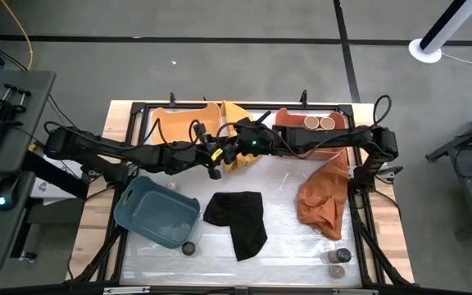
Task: Sort spices by type
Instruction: Put the top black spice bottle in the yellow bin, then put the left black spice bottle into the yellow bin
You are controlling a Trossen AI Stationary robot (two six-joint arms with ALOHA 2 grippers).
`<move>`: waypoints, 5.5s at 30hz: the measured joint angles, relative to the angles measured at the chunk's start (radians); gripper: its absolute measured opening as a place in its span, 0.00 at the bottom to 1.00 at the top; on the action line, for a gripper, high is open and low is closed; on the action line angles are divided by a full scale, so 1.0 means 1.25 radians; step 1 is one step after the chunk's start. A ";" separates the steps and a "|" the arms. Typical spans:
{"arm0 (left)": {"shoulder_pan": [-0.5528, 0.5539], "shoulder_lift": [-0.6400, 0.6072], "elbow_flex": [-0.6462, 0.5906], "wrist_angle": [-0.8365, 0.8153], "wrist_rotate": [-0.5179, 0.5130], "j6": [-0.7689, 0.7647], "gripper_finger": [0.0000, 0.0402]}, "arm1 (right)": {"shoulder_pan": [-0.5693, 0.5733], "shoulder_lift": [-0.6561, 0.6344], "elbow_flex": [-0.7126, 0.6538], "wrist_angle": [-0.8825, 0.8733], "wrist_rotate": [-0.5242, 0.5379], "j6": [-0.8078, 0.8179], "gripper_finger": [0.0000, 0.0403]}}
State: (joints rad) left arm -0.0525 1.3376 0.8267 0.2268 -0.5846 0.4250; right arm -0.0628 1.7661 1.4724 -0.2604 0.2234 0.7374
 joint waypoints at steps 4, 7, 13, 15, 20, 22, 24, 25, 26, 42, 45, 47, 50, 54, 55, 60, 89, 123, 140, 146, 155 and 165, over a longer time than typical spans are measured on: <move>0.000 0.000 0.000 -0.010 0.005 -0.001 0.38 | 0.000 0.005 0.000 0.015 0.012 -0.002 0.74; 0.000 -0.001 0.000 -0.014 0.005 -0.001 0.38 | 0.000 0.007 0.000 0.043 0.015 -0.015 0.67; -0.001 -0.001 0.000 -0.015 0.005 -0.002 0.38 | 0.000 0.007 0.000 0.044 0.010 -0.024 0.50; -0.001 -0.001 0.000 -0.014 -0.004 -0.002 0.42 | 0.000 0.007 0.000 0.048 0.011 -0.030 0.49; -0.002 -0.010 0.000 -0.037 -0.053 -0.003 0.65 | -0.008 -0.008 0.000 0.028 0.012 -0.052 0.49; -0.001 -0.019 0.000 -0.067 -0.069 -0.003 0.69 | -0.016 -0.017 0.000 0.005 0.013 -0.064 0.49; 0.000 -0.033 0.000 -0.122 -0.093 -0.004 0.71 | -0.024 -0.025 0.000 -0.017 0.013 -0.073 0.49; 0.000 -0.040 0.001 -0.146 -0.109 -0.010 0.71 | -0.030 -0.030 0.000 -0.027 0.013 -0.074 0.49; -0.001 -0.051 0.001 -0.190 -0.129 -0.022 0.71 | -0.035 -0.033 0.000 -0.039 0.011 -0.080 0.49; -0.043 -0.320 -0.064 -0.687 -0.217 -0.685 0.72 | -0.099 0.107 0.193 -0.016 0.010 -0.231 0.49; -0.065 -0.362 -0.064 -0.679 -0.227 -0.695 0.72 | -0.113 0.204 0.355 -0.129 0.024 -0.299 0.49; -0.078 -0.384 -0.064 -0.681 -0.229 -0.699 0.72 | -0.125 0.271 0.451 -0.196 0.015 -0.329 0.49; -0.099 -0.411 -0.064 -0.684 -0.229 -0.740 0.72 | -0.140 0.366 0.577 -0.293 0.003 -0.361 0.49; -0.134 -0.432 -0.064 -0.679 -0.211 -0.807 0.72 | -0.158 0.469 0.709 -0.387 0.003 -0.375 0.49; -0.143 -0.432 -0.064 -0.679 -0.202 -0.821 0.72 | -0.161 0.478 0.704 -0.380 0.003 -0.375 0.49; -0.178 -0.432 -0.064 -0.649 -0.155 -0.835 0.72 | -0.176 0.499 0.651 -0.398 -0.014 -0.313 0.49; -0.186 -0.424 -0.064 -0.645 -0.148 -0.803 0.72 | -0.119 0.503 0.657 -0.608 -0.038 -0.304 0.49; -0.183 -0.425 -0.064 -0.643 -0.147 -0.838 0.72 | -0.184 0.466 0.694 -0.484 -0.020 -0.361 0.69; -0.163 -0.384 -0.063 -0.485 0.160 -0.652 0.72 | -0.064 0.312 0.696 -0.755 -0.079 -0.496 0.69; -0.143 -0.250 0.031 -0.585 0.338 -0.490 0.72 | 0.021 0.306 0.695 -0.952 -0.024 -0.447 0.69; -0.218 -0.096 0.215 -0.774 0.411 -0.243 0.72 | 0.192 0.199 0.644 -1.047 0.062 -0.212 0.69; -0.399 -0.068 0.219 -0.682 0.358 -0.354 0.72 | 0.461 -0.085 0.165 -0.954 0.188 0.368 0.69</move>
State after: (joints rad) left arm -0.5517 1.2529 1.0999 -0.6260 -0.1374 -0.0174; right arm 0.5139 1.6599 1.6787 -1.4524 0.4585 1.1974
